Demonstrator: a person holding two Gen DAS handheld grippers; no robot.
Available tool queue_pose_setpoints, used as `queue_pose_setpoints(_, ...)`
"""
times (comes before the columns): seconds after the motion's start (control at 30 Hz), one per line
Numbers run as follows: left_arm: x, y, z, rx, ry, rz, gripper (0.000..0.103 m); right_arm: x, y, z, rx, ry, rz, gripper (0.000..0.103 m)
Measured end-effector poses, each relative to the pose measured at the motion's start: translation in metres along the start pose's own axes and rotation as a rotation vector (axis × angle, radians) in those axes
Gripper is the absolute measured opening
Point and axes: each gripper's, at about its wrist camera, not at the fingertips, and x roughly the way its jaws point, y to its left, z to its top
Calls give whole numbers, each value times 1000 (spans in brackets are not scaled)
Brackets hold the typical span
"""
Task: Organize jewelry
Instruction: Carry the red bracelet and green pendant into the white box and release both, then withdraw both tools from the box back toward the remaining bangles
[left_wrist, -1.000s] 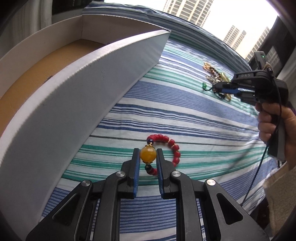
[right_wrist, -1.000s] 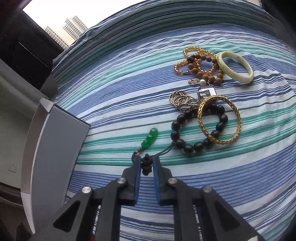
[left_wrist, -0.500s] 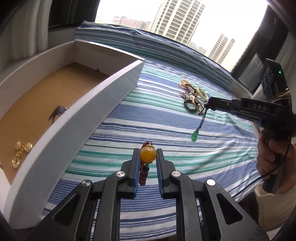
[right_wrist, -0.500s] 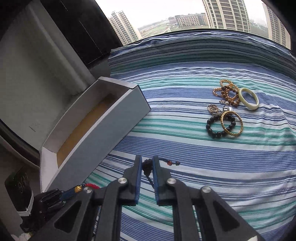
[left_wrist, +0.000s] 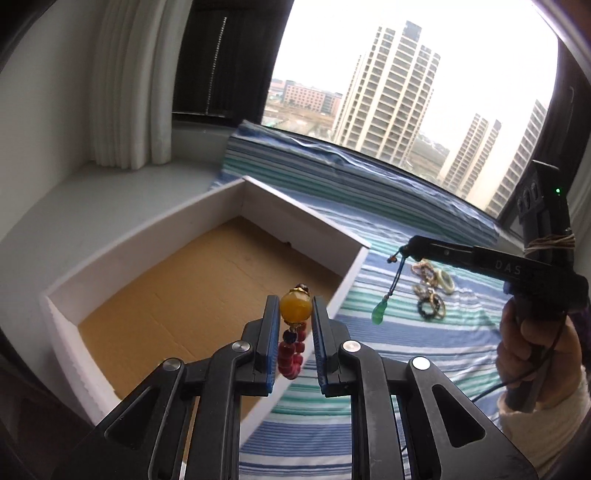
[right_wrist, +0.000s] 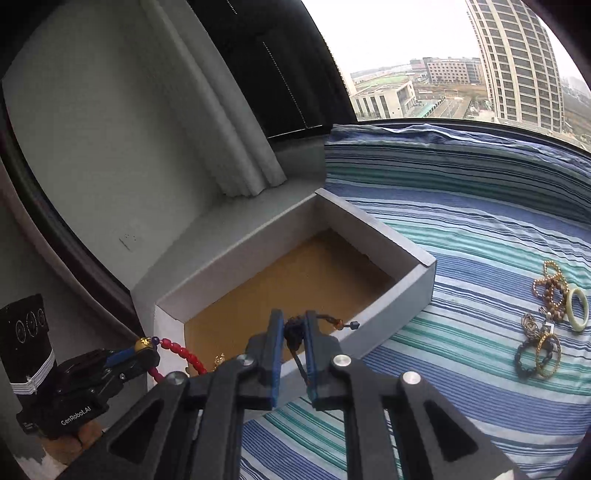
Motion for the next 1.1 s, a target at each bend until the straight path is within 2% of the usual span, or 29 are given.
queue_pose_setpoints(0.1,21,31,14,-39,13,58,15,24,22,16,-36,8,21,11)
queue_pose_setpoints(0.23,65,73,19,-97,70,129,15,67,45,31,-81,39,29,11)
queue_pose_setpoints(0.43,118,117,2,-186,185,200,15,140,57,31,-121,143,30,11)
queue_pose_setpoints(0.57,136,125,-11,-182,233,274,18,171,55,21,-113,173,12,12)
queue_pose_setpoints(0.6,136,126,-13,-180,235,292,29,174,53,18,-104,173,2,13)
queue_pose_setpoints(0.63,134,125,-16,-176,232,308,50,176,51,16,-97,175,-13,13)
queue_pose_setpoints(0.67,129,123,-17,-173,219,321,60,176,49,14,-90,177,-22,23)
queue_pose_setpoints(0.7,122,120,-18,-168,196,335,73,173,46,12,-82,174,-25,46)
queue_pose_setpoints(0.73,114,118,-18,-159,170,348,79,168,42,11,-75,162,-35,58)
queue_pose_setpoints(0.77,106,113,-18,-146,145,353,81,160,40,8,-73,144,-54,73)
queue_pose_setpoints(0.8,97,108,-17,-135,123,355,85,152,37,5,-77,123,-79,77)
queue_pose_setpoints(0.83,88,103,-17,-127,102,358,90,142,35,1,-86,103,-102,77)
queue_pose_setpoints(0.9,70,89,-18,-113,53,348,92,121,28,-7,-105,67,-150,78)
queue_pose_setpoints(1.1,27,21,-34,-41,-41,227,98,45,-1,-51,-147,-12,-298,80)
